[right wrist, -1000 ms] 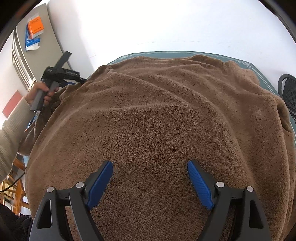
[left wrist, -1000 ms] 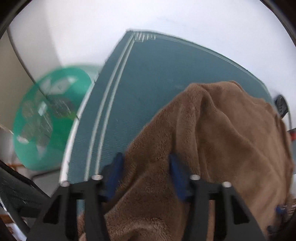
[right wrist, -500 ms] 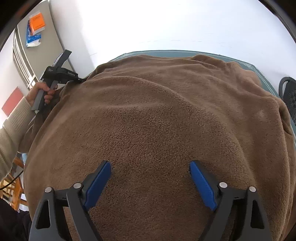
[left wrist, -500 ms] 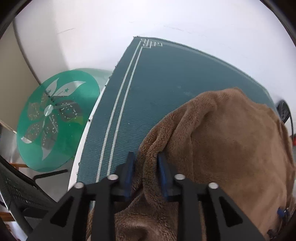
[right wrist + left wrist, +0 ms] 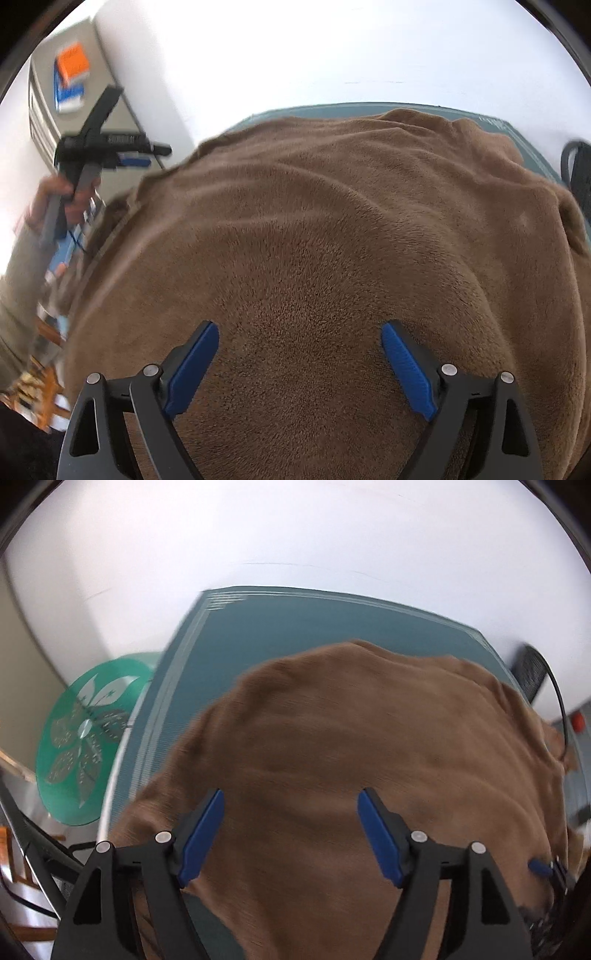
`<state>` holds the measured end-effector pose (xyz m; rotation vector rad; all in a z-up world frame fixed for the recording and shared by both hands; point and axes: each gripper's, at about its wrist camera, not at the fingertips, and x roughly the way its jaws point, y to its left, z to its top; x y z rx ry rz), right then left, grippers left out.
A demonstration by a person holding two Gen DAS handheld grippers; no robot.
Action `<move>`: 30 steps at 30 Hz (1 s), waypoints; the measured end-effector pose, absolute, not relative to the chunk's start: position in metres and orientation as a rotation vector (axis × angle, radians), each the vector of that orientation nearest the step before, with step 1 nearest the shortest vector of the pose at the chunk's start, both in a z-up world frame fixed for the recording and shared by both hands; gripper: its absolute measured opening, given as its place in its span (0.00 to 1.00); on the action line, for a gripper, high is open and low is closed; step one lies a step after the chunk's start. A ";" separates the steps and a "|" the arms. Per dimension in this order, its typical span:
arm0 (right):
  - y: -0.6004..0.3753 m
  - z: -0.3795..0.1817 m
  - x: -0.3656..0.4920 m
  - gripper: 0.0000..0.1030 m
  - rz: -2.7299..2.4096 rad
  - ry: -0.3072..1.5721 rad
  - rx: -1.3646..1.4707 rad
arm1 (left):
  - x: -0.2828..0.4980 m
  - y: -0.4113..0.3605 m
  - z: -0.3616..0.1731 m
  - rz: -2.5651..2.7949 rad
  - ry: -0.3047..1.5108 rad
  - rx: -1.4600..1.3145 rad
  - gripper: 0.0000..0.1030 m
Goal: Fold clothes
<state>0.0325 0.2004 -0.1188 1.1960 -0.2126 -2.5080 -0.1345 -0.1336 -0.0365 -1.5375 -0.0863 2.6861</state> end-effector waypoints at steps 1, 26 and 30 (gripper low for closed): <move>0.209 -0.114 0.037 0.89 -2.516 -0.265 1.173 | -0.131 -0.123 -0.036 2.668 -0.067 -1.532 0.77; 0.385 -0.131 0.174 0.43 -2.983 -0.721 1.228 | -0.112 -0.009 -0.092 2.451 0.103 -1.666 0.78; 0.380 -0.134 0.164 0.26 -2.958 -0.636 1.222 | -0.110 -0.012 -0.099 2.441 0.107 -1.682 0.80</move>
